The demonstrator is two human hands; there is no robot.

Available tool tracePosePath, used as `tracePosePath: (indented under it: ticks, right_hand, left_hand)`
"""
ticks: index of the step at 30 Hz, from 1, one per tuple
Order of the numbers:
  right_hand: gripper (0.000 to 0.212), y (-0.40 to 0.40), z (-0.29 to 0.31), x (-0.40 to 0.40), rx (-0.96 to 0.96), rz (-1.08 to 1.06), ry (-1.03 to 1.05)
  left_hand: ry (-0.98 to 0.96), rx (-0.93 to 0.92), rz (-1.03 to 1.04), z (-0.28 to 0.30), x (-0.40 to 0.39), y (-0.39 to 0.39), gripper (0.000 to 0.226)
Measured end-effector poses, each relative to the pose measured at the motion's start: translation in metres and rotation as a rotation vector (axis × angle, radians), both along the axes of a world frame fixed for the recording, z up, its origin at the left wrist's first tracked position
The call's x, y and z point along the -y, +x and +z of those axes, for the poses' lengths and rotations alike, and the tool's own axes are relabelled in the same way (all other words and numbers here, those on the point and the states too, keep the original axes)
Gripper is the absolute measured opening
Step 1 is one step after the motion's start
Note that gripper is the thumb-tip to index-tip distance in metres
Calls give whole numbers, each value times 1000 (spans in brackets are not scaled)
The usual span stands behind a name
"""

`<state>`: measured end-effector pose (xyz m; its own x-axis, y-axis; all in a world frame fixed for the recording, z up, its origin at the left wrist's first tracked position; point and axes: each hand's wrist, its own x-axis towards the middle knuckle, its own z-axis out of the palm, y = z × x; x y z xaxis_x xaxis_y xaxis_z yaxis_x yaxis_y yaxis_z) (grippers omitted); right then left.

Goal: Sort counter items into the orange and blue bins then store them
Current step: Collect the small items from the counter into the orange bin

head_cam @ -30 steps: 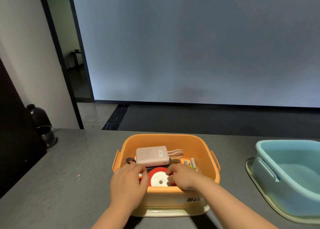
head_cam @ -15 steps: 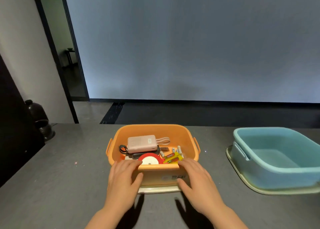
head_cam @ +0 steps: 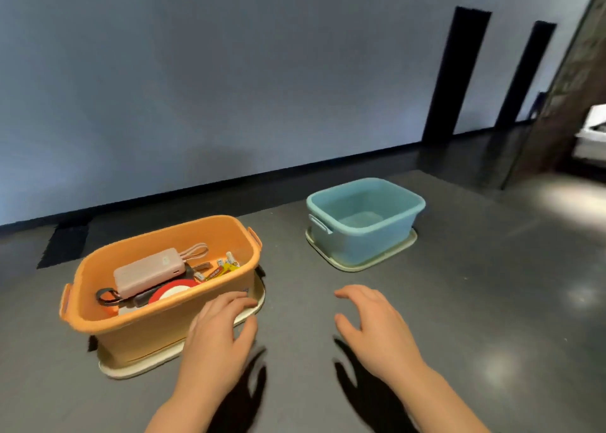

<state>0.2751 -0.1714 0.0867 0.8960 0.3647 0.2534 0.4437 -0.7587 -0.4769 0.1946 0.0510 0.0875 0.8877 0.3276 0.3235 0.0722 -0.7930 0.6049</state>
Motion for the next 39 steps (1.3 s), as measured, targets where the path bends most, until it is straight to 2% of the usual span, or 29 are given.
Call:
tracePosePath:
  ticks: [6, 12, 19, 24, 31, 35, 39]
  right_hand:
    - [35, -96, -17, 64, -15, -417, 32]
    - [38, -228, -18, 152, -64, -822, -17]
    - [36, -428, -1, 253, -16, -1418, -36]
    - [36, -575, 1, 293, 4, -1743, -40]
    - [43, -778, 0, 360, -158, -1964, -133]
    - [42, -855, 4, 398, -157, -2074, -105]
    - [43, -905, 5, 437, -212, -2075, -59]
  left_hand:
    - [36, -31, -396, -8, 42, 7, 17]
    - [-22, -72, -830, -27, 175, -25, 17]
    - [17, -10, -1417, -14, 354, -137, 18]
    - [17, 0, -1699, -6, 476, -255, 15]
    - [-27, 46, -1955, 0, 602, -461, 15]
    - [-30, 48, -2024, 8, 665, -537, 14]
    - [-33, 3, -2069, 7, 713, -585, 10]
